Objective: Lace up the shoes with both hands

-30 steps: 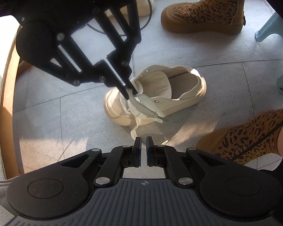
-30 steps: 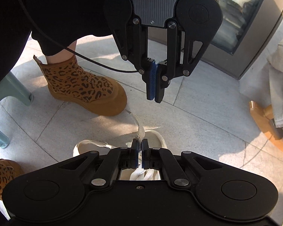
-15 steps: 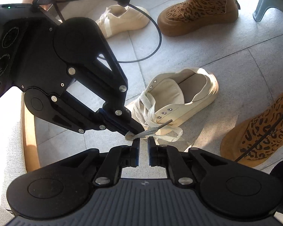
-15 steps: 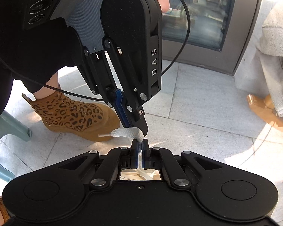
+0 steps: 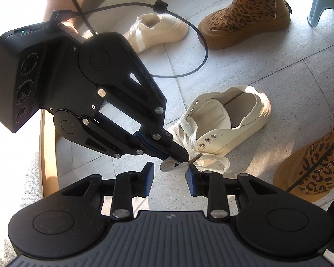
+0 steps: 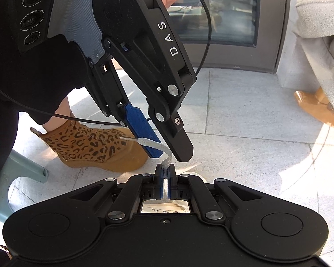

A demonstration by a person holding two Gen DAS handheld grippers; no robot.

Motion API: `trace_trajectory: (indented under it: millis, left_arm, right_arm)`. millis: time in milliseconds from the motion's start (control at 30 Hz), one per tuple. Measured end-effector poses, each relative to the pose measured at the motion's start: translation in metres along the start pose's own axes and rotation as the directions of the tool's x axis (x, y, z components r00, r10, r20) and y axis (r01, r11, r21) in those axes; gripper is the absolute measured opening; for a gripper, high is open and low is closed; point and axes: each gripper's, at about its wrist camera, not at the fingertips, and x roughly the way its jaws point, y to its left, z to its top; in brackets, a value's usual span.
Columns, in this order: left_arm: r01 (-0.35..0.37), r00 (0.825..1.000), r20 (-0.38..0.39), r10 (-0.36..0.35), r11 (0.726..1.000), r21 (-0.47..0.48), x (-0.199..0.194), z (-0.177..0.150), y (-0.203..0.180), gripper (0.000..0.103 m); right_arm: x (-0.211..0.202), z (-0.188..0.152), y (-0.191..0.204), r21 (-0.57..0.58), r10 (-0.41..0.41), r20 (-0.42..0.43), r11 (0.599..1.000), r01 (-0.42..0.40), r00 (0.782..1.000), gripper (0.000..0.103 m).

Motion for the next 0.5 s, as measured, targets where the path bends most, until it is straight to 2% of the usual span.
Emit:
trace_trajectory:
  millis: [100,333,500]
  left_arm:
    - [0.013,1.000,0.027,-0.013,1.000,-0.006,-0.0032,0.0005,0.0016,0.028]
    - [0.062,0.997,0.037,-0.060,0.997,-0.041,-0.0035,0.0017,0.0046,0.005]
    - [0.090,0.996,0.025,-0.088,0.993,-0.075,-0.0025,0.0027,0.0072,0.002]
  right_arm:
    - [0.0019,-0.0008,-0.0009,0.004,0.000,-0.006,1.000,0.000,1.000,0.002]
    - [0.0049,-0.0042,-0.0045,0.021,0.005,-0.017,1.000,-0.005,1.000,0.002]
    - [0.0057,-0.0049,-0.0031,0.020,0.003,-0.022,1.000,-0.002,1.000,0.003]
